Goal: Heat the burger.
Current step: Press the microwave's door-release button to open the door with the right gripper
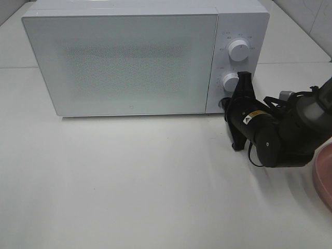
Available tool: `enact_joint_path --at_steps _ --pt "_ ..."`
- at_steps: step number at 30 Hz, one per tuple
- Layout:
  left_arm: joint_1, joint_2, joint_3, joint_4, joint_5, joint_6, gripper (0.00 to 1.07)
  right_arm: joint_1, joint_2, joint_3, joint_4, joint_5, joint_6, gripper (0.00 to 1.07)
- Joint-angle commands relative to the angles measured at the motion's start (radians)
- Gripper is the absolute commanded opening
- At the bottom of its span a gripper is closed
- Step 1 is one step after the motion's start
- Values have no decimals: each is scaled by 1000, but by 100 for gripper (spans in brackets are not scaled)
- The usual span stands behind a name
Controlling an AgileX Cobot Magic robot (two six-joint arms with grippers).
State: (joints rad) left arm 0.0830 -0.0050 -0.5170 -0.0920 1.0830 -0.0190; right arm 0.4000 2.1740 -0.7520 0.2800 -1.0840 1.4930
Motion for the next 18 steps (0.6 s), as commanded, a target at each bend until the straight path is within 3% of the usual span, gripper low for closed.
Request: enact_joint_path --at_steps 1,18 --pt "-1 -17 0 -5 -15 -3 102 -16 -20 -71 22 -192 -29 0" --pt "-1 -17 0 -5 -15 -3 102 -39 -20 -127 34 -203 -87 0"
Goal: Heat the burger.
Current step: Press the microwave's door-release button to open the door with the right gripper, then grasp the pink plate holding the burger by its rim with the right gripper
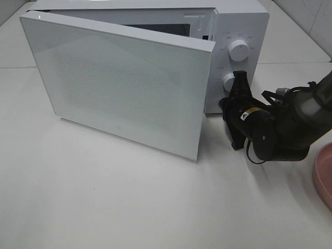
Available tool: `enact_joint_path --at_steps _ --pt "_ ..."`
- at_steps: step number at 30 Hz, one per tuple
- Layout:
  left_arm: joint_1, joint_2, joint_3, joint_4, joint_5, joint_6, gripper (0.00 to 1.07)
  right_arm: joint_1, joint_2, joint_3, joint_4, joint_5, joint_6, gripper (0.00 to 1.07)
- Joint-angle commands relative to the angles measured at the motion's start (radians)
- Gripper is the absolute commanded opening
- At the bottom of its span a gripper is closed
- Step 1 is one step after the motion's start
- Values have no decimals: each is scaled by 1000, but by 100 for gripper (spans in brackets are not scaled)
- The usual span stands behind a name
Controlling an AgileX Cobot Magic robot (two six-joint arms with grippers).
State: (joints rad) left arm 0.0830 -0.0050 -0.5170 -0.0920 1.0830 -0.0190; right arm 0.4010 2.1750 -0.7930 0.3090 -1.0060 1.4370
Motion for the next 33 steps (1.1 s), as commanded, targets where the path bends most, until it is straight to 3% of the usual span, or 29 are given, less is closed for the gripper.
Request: enact_joint_path --at_steps 1,12,17,33 --pt "-1 -17 0 -5 -15 -3 102 -40 -21 -81 2 -278 -31 0" --pt "-1 -17 0 -5 -15 -3 102 -37 -71 53 -74 -161 26 0" --pt "-1 -17 0 -5 -15 -3 102 -37 -98 86 -155 -46 93 0" --pt "-1 -17 0 -5 -15 -3 102 -37 -249 184 -239 195 32 0"
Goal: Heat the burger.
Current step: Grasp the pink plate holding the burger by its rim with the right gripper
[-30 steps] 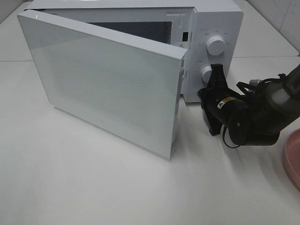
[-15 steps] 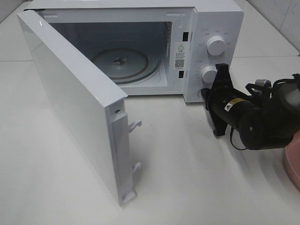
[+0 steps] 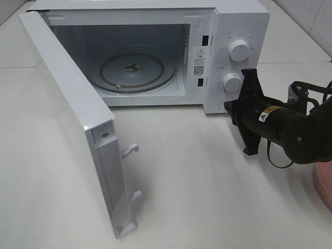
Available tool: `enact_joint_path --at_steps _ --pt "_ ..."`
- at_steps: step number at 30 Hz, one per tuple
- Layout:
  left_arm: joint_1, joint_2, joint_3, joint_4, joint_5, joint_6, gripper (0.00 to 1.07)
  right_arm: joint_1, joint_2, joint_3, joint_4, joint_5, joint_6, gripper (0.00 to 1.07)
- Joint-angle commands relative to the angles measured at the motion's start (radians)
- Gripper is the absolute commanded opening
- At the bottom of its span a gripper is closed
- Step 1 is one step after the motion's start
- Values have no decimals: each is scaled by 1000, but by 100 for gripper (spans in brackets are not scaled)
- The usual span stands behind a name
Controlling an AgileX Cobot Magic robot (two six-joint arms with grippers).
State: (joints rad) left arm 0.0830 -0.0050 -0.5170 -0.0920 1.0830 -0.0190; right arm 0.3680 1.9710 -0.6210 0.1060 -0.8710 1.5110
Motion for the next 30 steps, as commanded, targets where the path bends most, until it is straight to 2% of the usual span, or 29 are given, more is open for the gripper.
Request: enact_joint_path --at_steps 1,15,30 --pt "-1 -17 0 -5 -15 -3 102 -4 -73 20 -52 108 -70 0" --pt "-1 -17 0 -5 -15 -3 102 -4 -302 19 -57 480 -464 0" --pt "-1 -17 0 -5 -15 -3 102 -4 -441 13 -57 792 -832 3"
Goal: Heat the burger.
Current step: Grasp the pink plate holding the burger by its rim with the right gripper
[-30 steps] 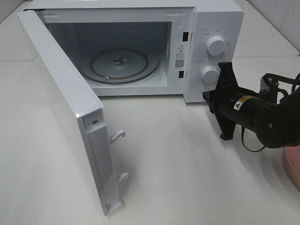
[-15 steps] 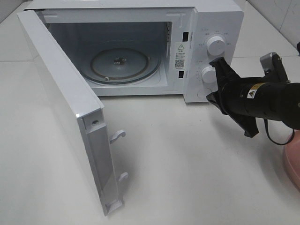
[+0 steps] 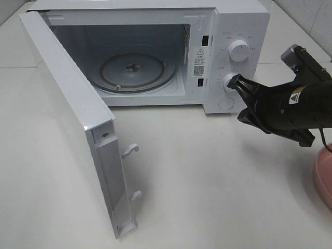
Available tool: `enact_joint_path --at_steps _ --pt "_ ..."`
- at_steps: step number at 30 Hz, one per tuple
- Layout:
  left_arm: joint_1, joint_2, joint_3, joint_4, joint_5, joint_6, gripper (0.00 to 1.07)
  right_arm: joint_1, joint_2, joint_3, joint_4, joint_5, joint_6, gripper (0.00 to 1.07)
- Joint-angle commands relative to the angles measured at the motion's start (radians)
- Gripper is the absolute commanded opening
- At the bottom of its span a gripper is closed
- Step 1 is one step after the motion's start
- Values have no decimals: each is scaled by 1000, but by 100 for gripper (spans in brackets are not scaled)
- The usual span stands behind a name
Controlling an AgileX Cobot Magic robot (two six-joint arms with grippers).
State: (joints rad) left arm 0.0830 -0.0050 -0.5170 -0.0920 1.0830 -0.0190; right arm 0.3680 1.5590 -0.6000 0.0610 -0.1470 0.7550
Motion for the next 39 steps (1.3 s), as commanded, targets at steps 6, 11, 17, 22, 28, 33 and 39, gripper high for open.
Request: enact_joint_path --at_steps 6,11,17,22,28,33,39 --pt "-1 -17 0 -5 -15 -3 102 -4 -65 -54 -13 268 -242 4" --pt "-1 -17 0 -5 -15 -3 102 -4 -68 -112 -14 454 -368 6" --pt "-1 -17 0 -5 -15 -3 102 -4 -68 -182 -55 668 -488 10" --pt "-1 -17 0 -5 -15 -3 102 -4 -68 -242 -96 780 -527 19" --pt "-1 -17 0 -5 -15 -3 102 -4 -68 -300 -129 874 -602 57" --pt "-1 -17 0 -5 -15 -3 102 -5 -68 -312 -147 921 -629 90" --pt "-1 -17 0 -5 -15 -3 102 -46 -68 -312 -147 983 -661 99"
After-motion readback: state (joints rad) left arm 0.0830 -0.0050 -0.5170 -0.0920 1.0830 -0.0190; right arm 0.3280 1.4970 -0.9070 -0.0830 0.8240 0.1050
